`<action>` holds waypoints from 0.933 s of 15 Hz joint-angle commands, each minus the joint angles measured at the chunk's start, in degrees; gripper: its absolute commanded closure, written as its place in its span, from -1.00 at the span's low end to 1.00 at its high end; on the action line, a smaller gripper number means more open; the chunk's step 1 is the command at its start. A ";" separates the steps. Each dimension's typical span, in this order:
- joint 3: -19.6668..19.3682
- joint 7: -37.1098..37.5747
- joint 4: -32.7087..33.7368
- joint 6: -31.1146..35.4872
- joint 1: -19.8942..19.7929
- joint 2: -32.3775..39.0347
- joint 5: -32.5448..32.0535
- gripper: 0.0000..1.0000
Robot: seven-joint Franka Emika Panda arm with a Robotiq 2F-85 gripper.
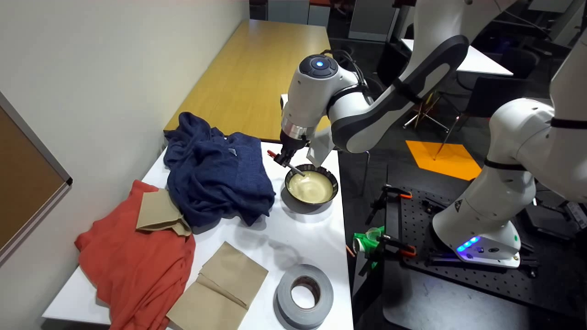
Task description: Pick up the pen and move it to the right.
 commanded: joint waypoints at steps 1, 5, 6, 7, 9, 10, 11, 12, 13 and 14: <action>1.72 5.28 1.33 -0.48 -1.87 0.96 -6.21 0.93; -6.91 21.57 7.38 -1.44 1.70 5.24 -21.62 0.93; -8.37 25.02 8.93 -2.20 1.90 6.25 -24.70 0.93; -9.86 27.70 10.49 -2.91 1.74 7.54 -26.78 0.93; -11.40 29.60 12.63 -4.48 0.80 9.68 -27.06 0.93; -6.75 31.25 14.05 -6.30 -4.70 10.15 -28.96 0.93; -6.35 30.93 15.04 -6.94 -6.00 11.18 -28.55 0.93; -5.17 30.34 16.06 -7.61 -8.03 12.16 -28.01 0.93; -4.14 29.17 16.95 -7.58 -9.87 13.15 -27.72 0.93; -3.40 28.14 17.83 -6.86 -11.75 14.37 -27.59 0.93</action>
